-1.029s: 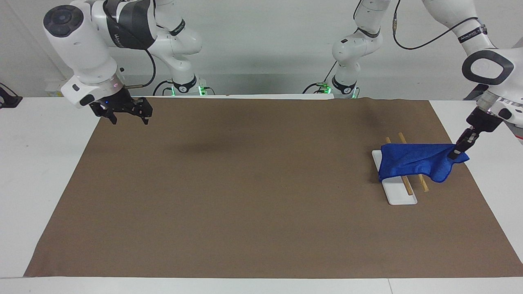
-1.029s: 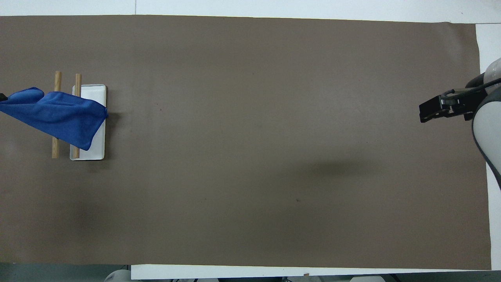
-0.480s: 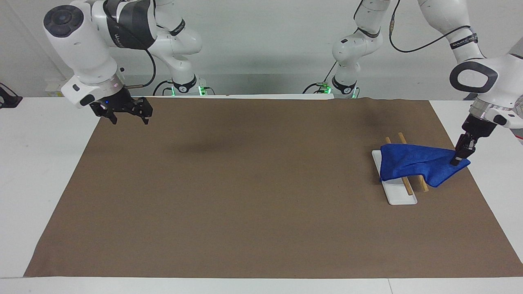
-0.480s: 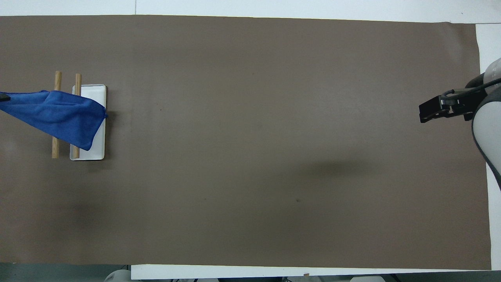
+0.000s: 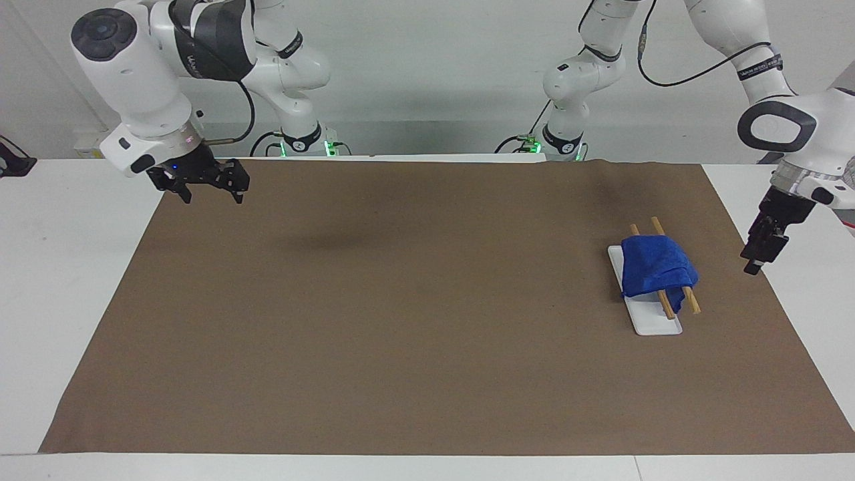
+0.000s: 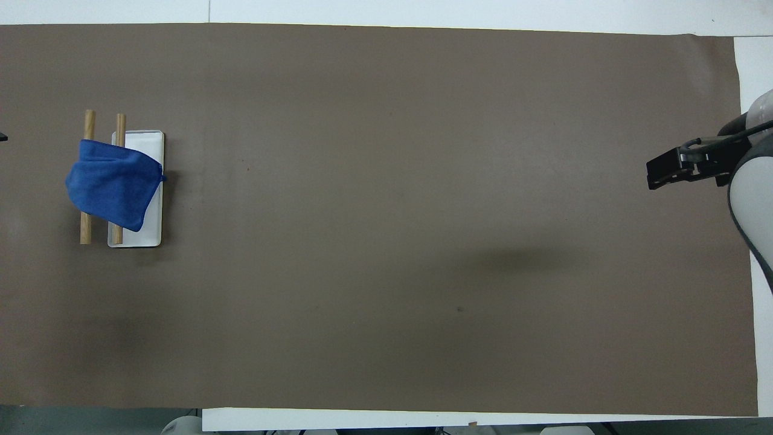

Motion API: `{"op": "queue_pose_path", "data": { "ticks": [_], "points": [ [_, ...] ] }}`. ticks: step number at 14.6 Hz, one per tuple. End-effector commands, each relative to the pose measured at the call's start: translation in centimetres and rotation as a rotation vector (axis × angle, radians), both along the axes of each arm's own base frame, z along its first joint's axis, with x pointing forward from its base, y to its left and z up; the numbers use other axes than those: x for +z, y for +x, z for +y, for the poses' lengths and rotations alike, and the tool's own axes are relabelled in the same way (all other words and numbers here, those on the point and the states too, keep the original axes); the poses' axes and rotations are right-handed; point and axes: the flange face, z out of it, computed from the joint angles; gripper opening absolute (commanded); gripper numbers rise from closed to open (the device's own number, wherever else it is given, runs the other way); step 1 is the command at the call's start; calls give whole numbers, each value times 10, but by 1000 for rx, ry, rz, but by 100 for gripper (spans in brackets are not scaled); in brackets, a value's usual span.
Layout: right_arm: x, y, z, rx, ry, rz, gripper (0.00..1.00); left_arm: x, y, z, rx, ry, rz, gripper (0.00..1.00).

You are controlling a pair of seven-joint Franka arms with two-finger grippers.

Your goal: Right arm passes towel to left arm to hang

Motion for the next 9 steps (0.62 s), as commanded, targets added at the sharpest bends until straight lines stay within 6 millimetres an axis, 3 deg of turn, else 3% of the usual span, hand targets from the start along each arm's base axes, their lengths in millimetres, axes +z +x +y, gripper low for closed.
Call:
{"op": "queue_pose_path", "data": {
  "ticks": [1, 4, 7, 9],
  "points": [
    [2, -1, 0, 0, 1, 11, 99, 36, 2, 1, -125, 125, 127, 100],
    [2, -1, 0, 0, 1, 9, 99, 96, 4, -20, -216, 133, 239, 100],
    [2, -1, 0, -1, 1, 8, 99, 150, -8, -47, -297, 104, 329, 100],
    [2, -1, 0, -1, 1, 6, 99, 178, -10, -94, -395, 108, 365, 100]
  ]
}}
